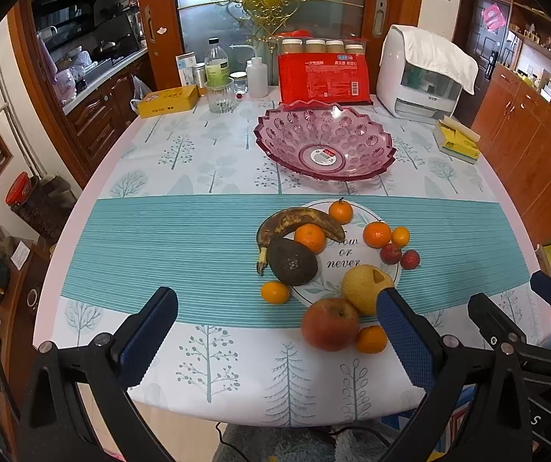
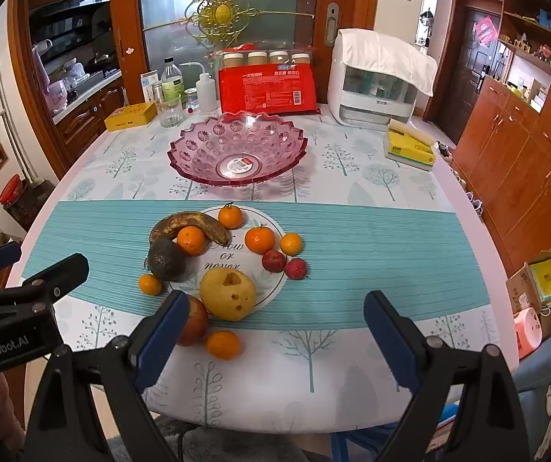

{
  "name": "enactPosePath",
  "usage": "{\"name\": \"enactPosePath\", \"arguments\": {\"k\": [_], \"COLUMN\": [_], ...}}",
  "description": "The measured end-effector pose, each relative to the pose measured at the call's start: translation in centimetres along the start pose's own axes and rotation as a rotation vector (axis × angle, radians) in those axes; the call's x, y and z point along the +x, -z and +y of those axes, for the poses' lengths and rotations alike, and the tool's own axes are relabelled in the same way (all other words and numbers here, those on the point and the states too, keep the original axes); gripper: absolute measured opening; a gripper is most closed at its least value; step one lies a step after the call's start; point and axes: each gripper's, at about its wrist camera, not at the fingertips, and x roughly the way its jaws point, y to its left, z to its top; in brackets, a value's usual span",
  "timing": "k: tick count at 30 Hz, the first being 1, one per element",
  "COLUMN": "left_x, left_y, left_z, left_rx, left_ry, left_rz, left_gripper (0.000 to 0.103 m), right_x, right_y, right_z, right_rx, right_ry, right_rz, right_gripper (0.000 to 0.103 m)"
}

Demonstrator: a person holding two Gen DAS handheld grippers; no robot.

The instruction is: Organize fruits

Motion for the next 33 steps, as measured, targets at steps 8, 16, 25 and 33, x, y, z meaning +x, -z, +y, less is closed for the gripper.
{"name": "enactPosePath", "arguments": {"k": [8,16,25,33], "left_x": [0.3,0.8,1.6,4.1], "left_y": [0.3,0.4,-0.3,-0.8], "left_z": [0.8,0.8,0.9,0.7], "left_rx": [-0.005,0.007,0.016,0.029], "left_ry": [-0.011,-0.014,-0.013,0.007], "left_rz": [0.012,0.022,0.04,0.093], "left_gripper": [0.102,0.102,0.102,0.1], "right_x": [0.3,0.5,1.2,3.6], "right_y": [0.2,0.1,-0.7,-1.0], "right_z": [0.9,1.1,1.2,1.0], "right_rx": [-0.003,0.0,0.004,0.006], "right_ry": [-0.012,-0.015,-0.025,-0.041], "right_rz": [0.013,0.013,0.023,0.076], "right_gripper": [0.093,0.093,0.093,0.093]}}
